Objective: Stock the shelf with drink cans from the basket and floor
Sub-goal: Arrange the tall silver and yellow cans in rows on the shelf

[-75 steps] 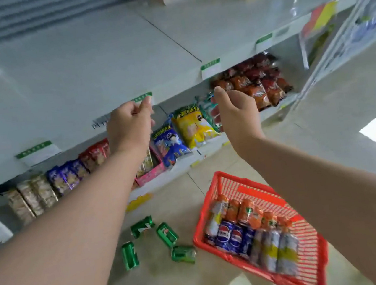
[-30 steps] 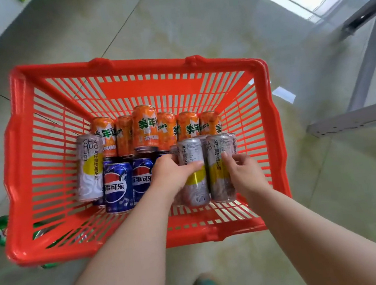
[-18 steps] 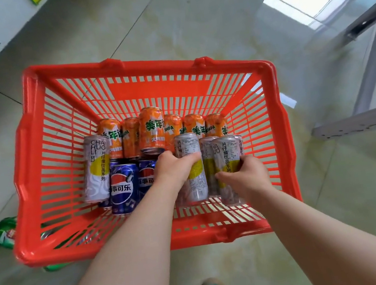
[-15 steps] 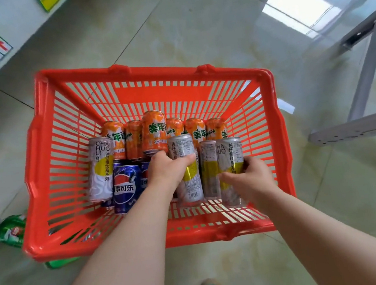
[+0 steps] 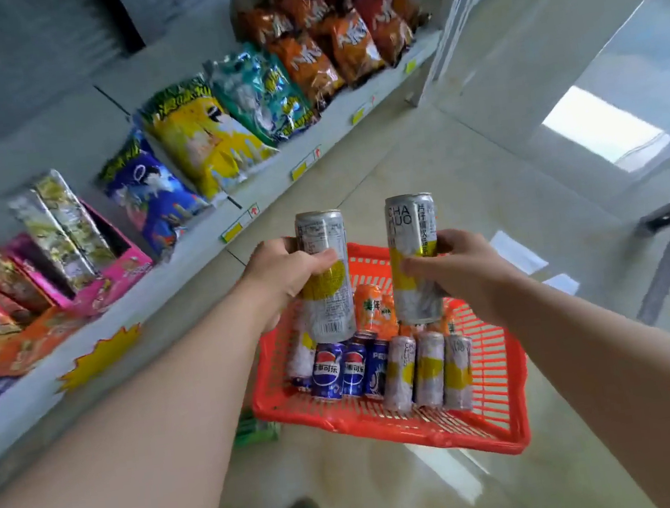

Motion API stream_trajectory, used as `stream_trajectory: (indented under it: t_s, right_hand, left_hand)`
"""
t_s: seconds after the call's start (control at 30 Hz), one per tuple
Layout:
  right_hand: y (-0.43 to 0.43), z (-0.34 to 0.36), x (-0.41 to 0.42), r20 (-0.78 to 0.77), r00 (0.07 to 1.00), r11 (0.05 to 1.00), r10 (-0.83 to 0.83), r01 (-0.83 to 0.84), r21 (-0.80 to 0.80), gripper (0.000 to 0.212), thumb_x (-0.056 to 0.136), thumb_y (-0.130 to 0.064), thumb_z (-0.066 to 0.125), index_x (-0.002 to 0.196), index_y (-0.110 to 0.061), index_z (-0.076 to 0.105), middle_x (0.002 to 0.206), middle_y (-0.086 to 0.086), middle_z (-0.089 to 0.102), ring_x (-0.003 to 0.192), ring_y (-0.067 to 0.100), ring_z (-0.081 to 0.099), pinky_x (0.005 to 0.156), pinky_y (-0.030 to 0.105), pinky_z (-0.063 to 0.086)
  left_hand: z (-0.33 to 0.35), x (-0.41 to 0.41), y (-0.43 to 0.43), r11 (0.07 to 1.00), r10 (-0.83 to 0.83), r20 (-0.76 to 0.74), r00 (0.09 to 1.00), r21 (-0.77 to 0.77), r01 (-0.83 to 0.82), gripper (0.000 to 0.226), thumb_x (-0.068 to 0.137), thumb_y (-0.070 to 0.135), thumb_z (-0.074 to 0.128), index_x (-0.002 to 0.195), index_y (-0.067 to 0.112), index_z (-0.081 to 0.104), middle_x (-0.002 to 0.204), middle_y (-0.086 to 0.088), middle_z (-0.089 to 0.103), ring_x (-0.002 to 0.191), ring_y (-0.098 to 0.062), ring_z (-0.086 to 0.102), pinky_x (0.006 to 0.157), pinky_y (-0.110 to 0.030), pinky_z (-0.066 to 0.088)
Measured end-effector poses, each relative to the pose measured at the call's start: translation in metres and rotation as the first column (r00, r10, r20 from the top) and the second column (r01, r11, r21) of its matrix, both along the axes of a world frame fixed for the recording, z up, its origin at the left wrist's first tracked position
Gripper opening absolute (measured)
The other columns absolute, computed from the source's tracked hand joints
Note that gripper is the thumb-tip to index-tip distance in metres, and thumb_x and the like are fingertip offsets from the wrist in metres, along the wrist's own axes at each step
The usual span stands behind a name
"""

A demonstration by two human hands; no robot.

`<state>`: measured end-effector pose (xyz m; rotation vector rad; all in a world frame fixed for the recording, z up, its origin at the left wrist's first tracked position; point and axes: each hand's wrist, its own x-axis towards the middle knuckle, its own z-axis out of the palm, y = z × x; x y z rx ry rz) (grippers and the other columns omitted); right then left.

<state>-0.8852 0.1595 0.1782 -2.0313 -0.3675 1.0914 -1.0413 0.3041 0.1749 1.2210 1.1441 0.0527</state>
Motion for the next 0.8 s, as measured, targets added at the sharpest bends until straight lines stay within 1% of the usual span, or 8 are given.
stream_trajectory:
  t_s: [0.13, 0.2, 0.3, 0.37, 0.43, 0.57, 0.7, 0.8]
  right_hand:
    - [0.045, 0.069, -0.013, -0.009, 1.000, 0.992, 0.027, -0.026, 0.121, 0.018, 0.078, -0.008, 0.074, 0.095, -0.011, 0.070, 0.100, 0.023, 0.071, 0.092, 0.036, 0.070, 0.083, 0.053, 0.058]
    - [0.062, 0.102, -0.022, -0.034, 0.998, 0.983, 0.053, -0.047, 0.176, 0.020, 0.081, -0.007, 0.072, 0.101, -0.007, 0.069, 0.105, 0.025, 0.070, 0.090, 0.033, 0.069, 0.083, 0.048, 0.059]
    - [0.087, 0.152, -0.036, -0.085, 0.988, 0.959, 0.130, -0.104, 0.262, 0.021, 0.086, -0.008, 0.068, 0.106, -0.007, 0.067, 0.105, 0.020, 0.071, 0.087, 0.024, 0.067, 0.070, 0.032, 0.061]
    - [0.106, 0.184, -0.048, -0.098, 0.978, 0.939, 0.184, -0.146, 0.311, 0.021, 0.087, -0.008, 0.066, 0.109, -0.007, 0.067, 0.099, 0.013, 0.071, 0.085, 0.020, 0.067, 0.061, 0.025, 0.057]
    - [0.124, 0.211, -0.058, -0.083, 0.969, 0.920, 0.231, -0.189, 0.344, 0.023, 0.087, -0.007, 0.066, 0.110, -0.008, 0.068, 0.100, 0.013, 0.072, 0.083, 0.017, 0.069, 0.065, 0.027, 0.058]
    - [0.170, 0.271, -0.081, 0.027, 0.948, 0.873, 0.318, -0.304, 0.382, 0.026, 0.082, -0.011, 0.072, 0.106, -0.003, 0.069, 0.107, 0.022, 0.070, 0.087, 0.025, 0.068, 0.081, 0.043, 0.060]
    - [0.217, 0.325, -0.115, 0.096, 0.918, 0.815, 0.385, -0.387, 0.430, 0.027, 0.083, -0.011, 0.071, 0.108, -0.001, 0.067, 0.105, 0.021, 0.071, 0.091, 0.028, 0.068, 0.088, 0.045, 0.057]
    - [0.246, 0.346, -0.149, 0.114, 0.892, 0.763, 0.437, -0.435, 0.479, 0.026, 0.084, -0.006, 0.069, 0.110, -0.005, 0.067, 0.100, 0.011, 0.074, 0.089, 0.020, 0.071, 0.082, 0.036, 0.058]
  left_hand:
    - [0.081, -0.016, 0.032, 0.997, 0.049, 0.081, 0.995, 0.063, -0.054, 0.008, 0.085, 0.011, 0.069, 0.088, 0.017, 0.065, 0.107, -0.011, 0.071, 0.099, -0.026, 0.067, 0.086, -0.038, 0.055]
    - [0.120, -0.029, 0.046, 0.993, 0.060, 0.117, 0.991, 0.097, -0.071, 0.010, 0.085, 0.009, 0.068, 0.092, 0.016, 0.065, 0.104, -0.010, 0.071, 0.098, -0.027, 0.067, 0.077, -0.033, 0.057]
    - [0.179, -0.055, 0.069, 0.979, 0.069, 0.153, 0.986, 0.178, -0.096, 0.015, 0.084, 0.009, 0.069, 0.098, 0.011, 0.065, 0.094, -0.009, 0.070, 0.084, -0.027, 0.066, 0.050, -0.021, 0.052]
    - [0.219, -0.078, 0.083, 0.962, 0.093, 0.185, 0.978, 0.236, -0.136, 0.024, 0.080, 0.011, 0.072, 0.104, 0.008, 0.066, 0.100, -0.013, 0.072, 0.087, -0.028, 0.068, 0.066, -0.032, 0.059]
    - [0.251, -0.097, 0.092, 0.950, 0.097, 0.219, 0.971, 0.270, -0.155, 0.025, 0.080, 0.012, 0.073, 0.103, 0.007, 0.067, 0.102, -0.014, 0.073, 0.094, -0.030, 0.069, 0.084, -0.043, 0.057]
    - [0.312, -0.140, 0.109, 0.928, 0.132, 0.305, 0.943, 0.296, -0.225, 0.018, 0.084, 0.006, 0.067, 0.103, 0.005, 0.066, 0.103, -0.014, 0.072, 0.091, -0.025, 0.070, 0.078, -0.033, 0.059]
    - [0.358, -0.191, 0.136, 0.880, 0.186, 0.345, 0.920, 0.358, -0.312, 0.020, 0.083, 0.006, 0.067, 0.103, 0.007, 0.066, 0.102, -0.011, 0.073, 0.092, -0.022, 0.071, 0.079, -0.029, 0.058]
    - [0.378, -0.233, 0.156, 0.836, 0.254, 0.337, 0.907, 0.396, -0.381, 0.026, 0.082, 0.004, 0.068, 0.108, 0.005, 0.063, 0.105, -0.011, 0.071, 0.097, -0.024, 0.068, 0.085, -0.031, 0.056]
